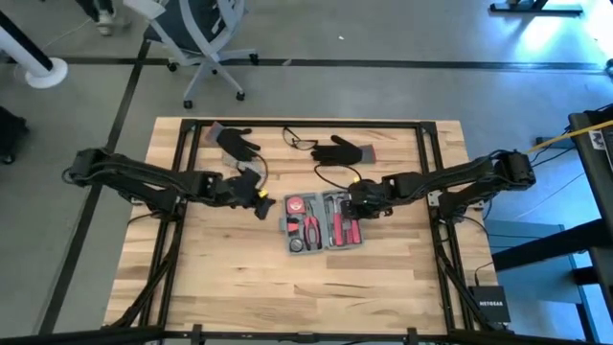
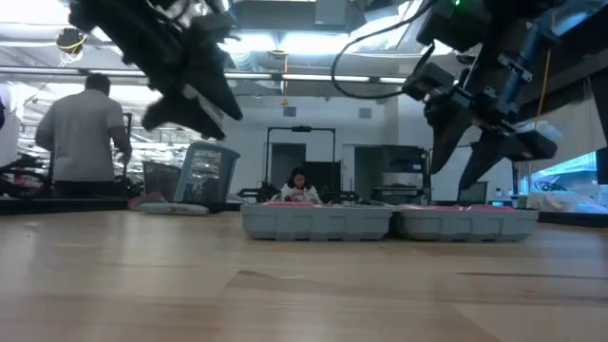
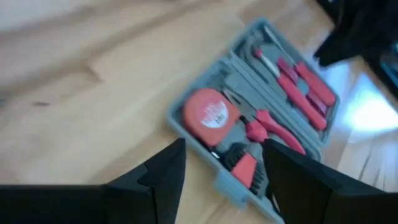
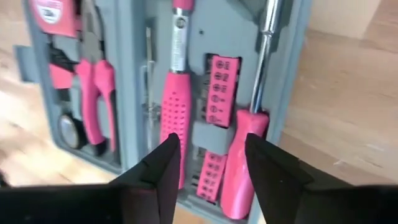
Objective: Prefit tool cases
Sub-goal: Put the orange socket wrench into the gray prefit tool case
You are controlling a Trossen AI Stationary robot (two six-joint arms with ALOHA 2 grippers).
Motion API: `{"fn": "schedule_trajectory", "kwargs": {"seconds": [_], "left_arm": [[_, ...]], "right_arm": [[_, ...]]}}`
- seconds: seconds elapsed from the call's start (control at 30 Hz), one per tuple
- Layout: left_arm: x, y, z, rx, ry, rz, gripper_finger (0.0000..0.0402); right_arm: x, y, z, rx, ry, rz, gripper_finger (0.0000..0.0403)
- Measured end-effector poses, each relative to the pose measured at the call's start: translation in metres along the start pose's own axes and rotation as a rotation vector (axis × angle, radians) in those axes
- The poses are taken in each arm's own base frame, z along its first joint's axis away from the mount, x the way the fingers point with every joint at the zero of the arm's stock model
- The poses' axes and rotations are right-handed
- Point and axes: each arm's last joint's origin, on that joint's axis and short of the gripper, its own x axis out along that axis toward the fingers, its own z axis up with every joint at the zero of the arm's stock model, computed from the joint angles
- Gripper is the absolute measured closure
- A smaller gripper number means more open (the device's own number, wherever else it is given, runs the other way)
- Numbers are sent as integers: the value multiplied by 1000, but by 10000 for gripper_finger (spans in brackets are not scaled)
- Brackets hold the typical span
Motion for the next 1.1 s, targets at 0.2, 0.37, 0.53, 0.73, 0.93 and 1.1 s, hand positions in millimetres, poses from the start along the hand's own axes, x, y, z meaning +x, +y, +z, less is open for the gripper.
{"fn": "schedule_trajectory", "kwargs": {"seconds": [0.2, 0.37, 0.53, 0.73, 0.93, 1.1], "left_arm": [[26, -5, -7, -40, 25, -11, 209], [29, -11, -4, -23, -13, -57, 280], [49, -8, -9, -39, 35, -73, 389], [76, -25, -11, -44, 71, -116, 401], [104, -34, -16, 0, 118, -91, 402], [120, -28, -28, -32, 171, -55, 401]], "right_arm": [[-22, -7, -1, 4, -68, -17, 267], [-26, -10, -2, -49, -61, -33, 385], [-15, -3, -1, -59, -41, 6, 400], [7, -5, -1, -83, 36, -63, 403], [9, -7, -2, -108, 48, -89, 403], [17, -11, -1, -119, 35, -125, 403]]}}
